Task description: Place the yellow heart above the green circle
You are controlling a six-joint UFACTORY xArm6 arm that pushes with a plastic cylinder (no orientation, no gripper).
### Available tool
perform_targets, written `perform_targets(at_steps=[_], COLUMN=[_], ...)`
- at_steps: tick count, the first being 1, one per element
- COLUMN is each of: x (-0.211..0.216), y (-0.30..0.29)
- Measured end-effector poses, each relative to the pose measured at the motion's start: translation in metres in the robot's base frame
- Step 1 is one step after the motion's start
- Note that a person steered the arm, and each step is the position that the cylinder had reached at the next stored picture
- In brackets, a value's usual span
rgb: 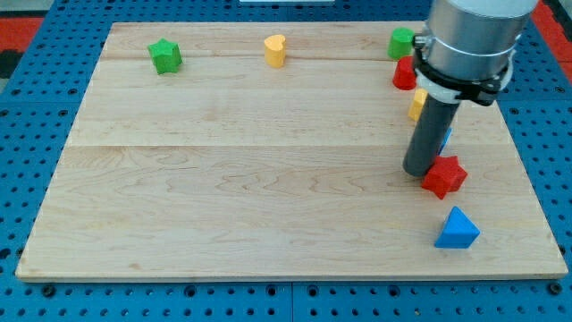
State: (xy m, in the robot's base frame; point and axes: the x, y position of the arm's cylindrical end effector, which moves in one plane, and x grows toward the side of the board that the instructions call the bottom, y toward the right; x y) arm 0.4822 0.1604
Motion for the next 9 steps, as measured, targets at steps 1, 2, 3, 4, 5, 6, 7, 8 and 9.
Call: perform_targets(at_steps=[1, 2, 3, 4, 5, 6, 7, 8, 9], x=[-0.003, -0.032, -0.086, -0.124, -0.155, -0.204, -0.233, -0.221, -0.239], y=[-0.044, -0.07, -0.069, -0.098, -0.153, -0.182, -0.18, -0.198, -0.26])
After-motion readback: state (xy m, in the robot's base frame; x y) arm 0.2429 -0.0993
